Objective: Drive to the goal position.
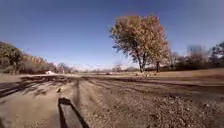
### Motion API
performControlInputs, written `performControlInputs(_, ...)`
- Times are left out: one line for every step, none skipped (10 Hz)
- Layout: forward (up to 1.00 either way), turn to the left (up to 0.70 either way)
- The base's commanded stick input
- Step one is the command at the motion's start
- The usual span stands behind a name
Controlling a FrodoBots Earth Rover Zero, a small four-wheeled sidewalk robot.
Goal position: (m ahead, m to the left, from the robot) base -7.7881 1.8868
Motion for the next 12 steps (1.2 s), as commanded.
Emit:
performControlInputs(0.5, 0.0)
performControlInputs(0.5, 0.0)
performControlInputs(0.5, 0.0)
performControlInputs(0.5, 0.0)
performControlInputs(0.5, 0.0)
performControlInputs(0.5, 0.0)
performControlInputs(0.5, 0.0)
performControlInputs(0.5, 0.0)
performControlInputs(0.5, 0.0)
performControlInputs(0.5, 0.0)
performControlInputs(0.5, 0.0)
performControlInputs(0.5, 0.0)
